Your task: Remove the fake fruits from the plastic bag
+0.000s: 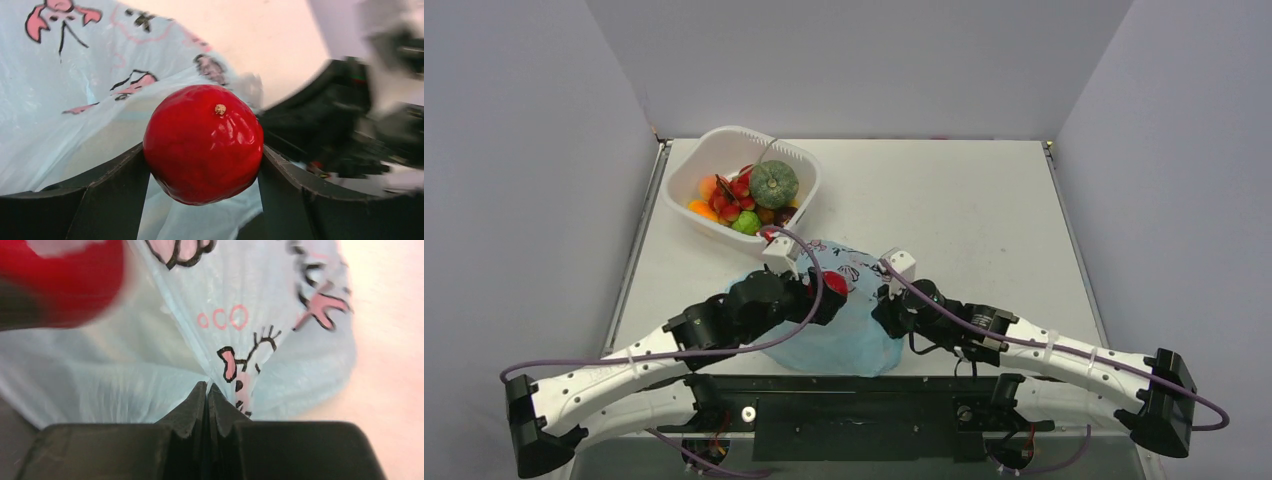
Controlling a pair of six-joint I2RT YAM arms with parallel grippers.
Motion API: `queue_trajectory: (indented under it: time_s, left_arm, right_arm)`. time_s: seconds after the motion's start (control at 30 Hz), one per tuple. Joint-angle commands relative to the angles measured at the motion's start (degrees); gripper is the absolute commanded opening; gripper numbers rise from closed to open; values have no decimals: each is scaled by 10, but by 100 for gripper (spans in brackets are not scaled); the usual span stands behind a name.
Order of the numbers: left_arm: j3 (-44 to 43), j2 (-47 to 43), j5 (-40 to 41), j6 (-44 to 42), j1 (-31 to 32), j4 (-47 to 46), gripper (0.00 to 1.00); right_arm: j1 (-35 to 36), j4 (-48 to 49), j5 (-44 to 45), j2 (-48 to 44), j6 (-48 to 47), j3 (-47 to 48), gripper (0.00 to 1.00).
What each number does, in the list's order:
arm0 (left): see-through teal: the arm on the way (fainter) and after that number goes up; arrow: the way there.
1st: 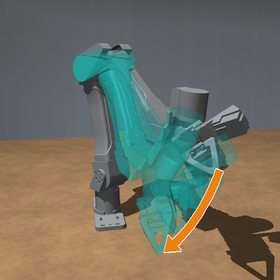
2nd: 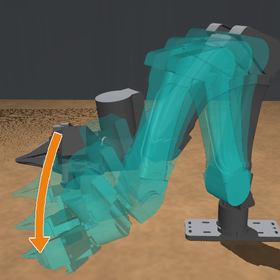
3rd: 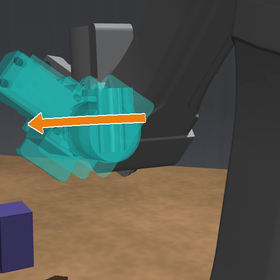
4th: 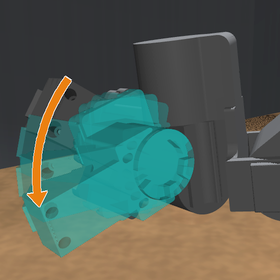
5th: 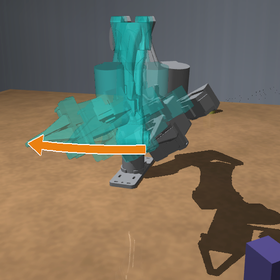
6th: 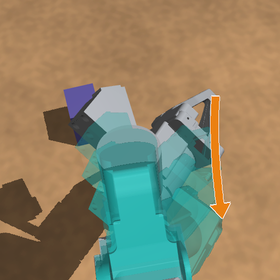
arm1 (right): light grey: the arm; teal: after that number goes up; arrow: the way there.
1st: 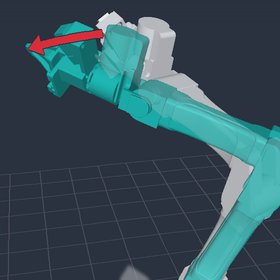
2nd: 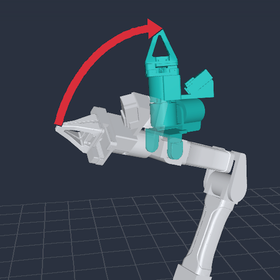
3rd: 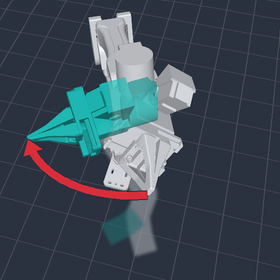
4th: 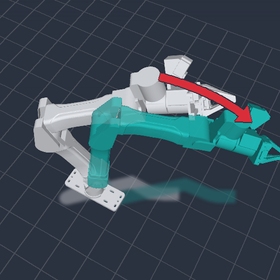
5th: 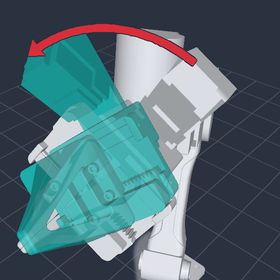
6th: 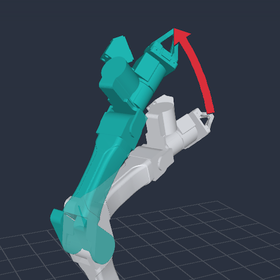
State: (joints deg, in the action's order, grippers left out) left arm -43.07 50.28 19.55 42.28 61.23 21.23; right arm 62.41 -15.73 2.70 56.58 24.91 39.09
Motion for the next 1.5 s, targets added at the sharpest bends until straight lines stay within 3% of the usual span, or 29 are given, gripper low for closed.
queue_trajectory:
  time_s: [0.0,0.13,0.27,0.37,0.43,0.7,0.8,0.87,0.9,1.0,1.1,1.2,1.33,1.47]
  left_arm:
    - [-31,-60,-128,-32,-35,-88,7]
    - [-75,-87,-156,-58,-78,-63,6]
    - [-162,-73,-77,-119,-106,40,5]
    - [-211,-54,8,-169,-134,75,5]
    - [-249,-28,21,-209,-168,86,5]
    - [-352,161,-1,-324,-387,88,5]
    - [-373,264,127,-382,-404,88,2]
    - [-365,305,169,-398,-410,69,0]
    - [-349,318,163,-390,-423,51,0]
    - [-328,333,36,-357,-470,38,0]
    - [-322,347,-19,-333,-497,35,1]
    - [-328,364,-56,-326,-498,50,6]
    - [-339,388,-75,-320,-499,69,24]
    - [-340,395,-88,-321,-499,68,48]
  right_arm:
    - [-43,-73,139,4,4,8,0]
    - [-74,-94,164,-1,26,3,0]
    - [-104,-103,171,-27,44,-13,0]
    - [-128,-104,165,-44,43,-20,0]
    - [-135,-103,160,-53,40,-22,0]
    - [-139,-86,141,-66,37,-38,0]
    - [-138,-78,138,-63,36,-44,0]
    - [-138,-74,136,-57,35,-45,0]
    - [-139,-74,133,-53,34,-45,0]
    - [-138,-69,129,-43,32,-44,0]
    - [-138,-69,129,-26,30,-39,0]
    - [-138,-72,125,-16,28,-35,0]
    - [-138,-73,123,-16,28,-35,0]
    - [-138,-74,123,-26,29,-37,0]
